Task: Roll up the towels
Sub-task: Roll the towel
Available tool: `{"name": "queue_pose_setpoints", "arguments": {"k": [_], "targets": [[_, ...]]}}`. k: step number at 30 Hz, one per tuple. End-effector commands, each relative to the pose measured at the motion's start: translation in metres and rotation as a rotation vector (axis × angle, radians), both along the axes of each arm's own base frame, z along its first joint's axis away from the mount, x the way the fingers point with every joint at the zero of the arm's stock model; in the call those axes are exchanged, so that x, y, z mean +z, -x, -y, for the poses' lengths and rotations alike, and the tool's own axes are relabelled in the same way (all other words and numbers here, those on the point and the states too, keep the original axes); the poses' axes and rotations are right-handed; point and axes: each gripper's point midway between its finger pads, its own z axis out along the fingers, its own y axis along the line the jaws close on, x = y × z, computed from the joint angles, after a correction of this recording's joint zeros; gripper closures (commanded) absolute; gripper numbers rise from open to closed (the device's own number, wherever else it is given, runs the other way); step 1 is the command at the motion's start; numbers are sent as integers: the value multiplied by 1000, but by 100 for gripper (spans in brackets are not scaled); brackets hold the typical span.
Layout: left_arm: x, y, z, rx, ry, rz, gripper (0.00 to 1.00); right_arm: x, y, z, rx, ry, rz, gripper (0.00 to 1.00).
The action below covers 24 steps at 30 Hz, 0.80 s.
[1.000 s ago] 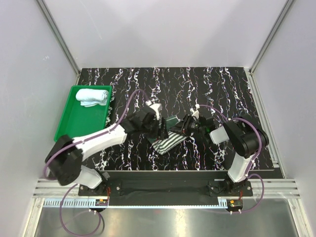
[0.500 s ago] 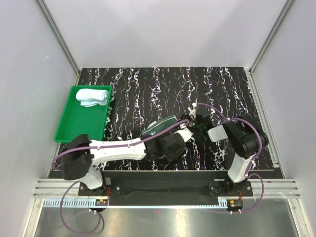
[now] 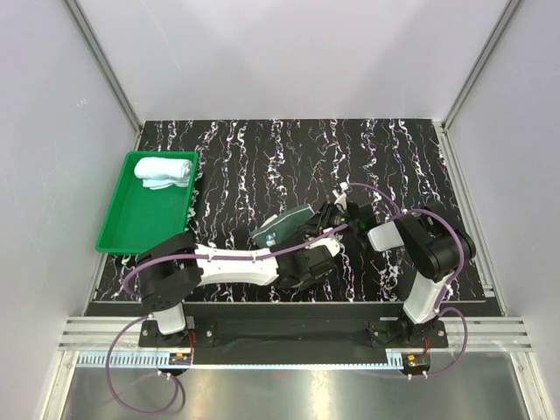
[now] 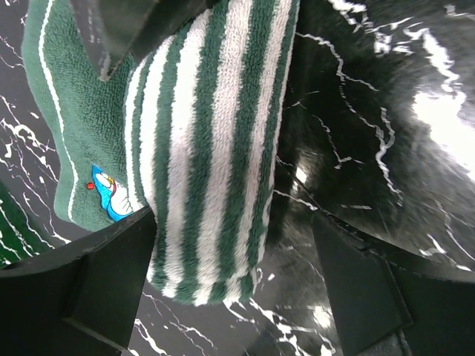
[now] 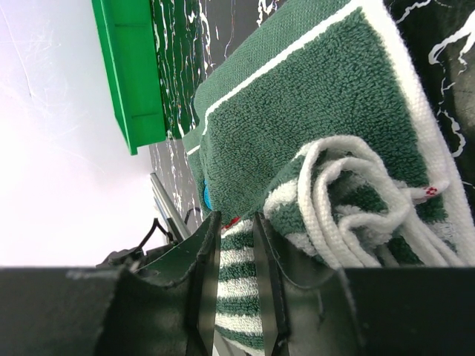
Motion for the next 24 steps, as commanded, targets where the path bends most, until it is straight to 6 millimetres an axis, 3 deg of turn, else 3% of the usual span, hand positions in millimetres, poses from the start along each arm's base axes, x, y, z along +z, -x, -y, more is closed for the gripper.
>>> {"name": "queue_pose_setpoints", "arguments": {"k": [1, 8, 9, 13, 15, 17, 19, 20, 21, 23, 24], "targets": [[-9, -2, 1, 17, 6, 7, 11, -41, 22, 10, 9, 124, -102, 69], [-39, 11, -10, 19, 4, -54, 25, -37, 19, 7, 18, 117, -101, 68], [-45, 13, -11, 16, -3, -65, 31, -37, 20, 7, 25, 121, -106, 68], [-68, 22, -19, 11, -41, -119, 44, -24, 14, 6, 41, 146, -81, 66], [-72, 25, -18, 3, -47, -135, 46, -18, 10, 6, 54, 182, -79, 64], [-75, 27, -15, -5, -46, -155, 56, -5, 0, 4, 58, 197, -55, 59], [-79, 30, -17, -5, -67, -177, 62, -7, 0, 11, 51, 260, -71, 55], [-80, 31, -16, -6, -68, -188, 63, -1, -9, 12, 36, 278, -59, 52], [-79, 32, -15, -3, -65, -200, 64, -7, -9, 23, 18, 344, -79, 47], [-76, 37, -11, -14, -38, -237, 64, 3, -21, 36, -20, 390, -85, 45], [-75, 38, -11, -10, -25, -253, 64, 4, -28, 57, -63, 418, -111, 45]]}}
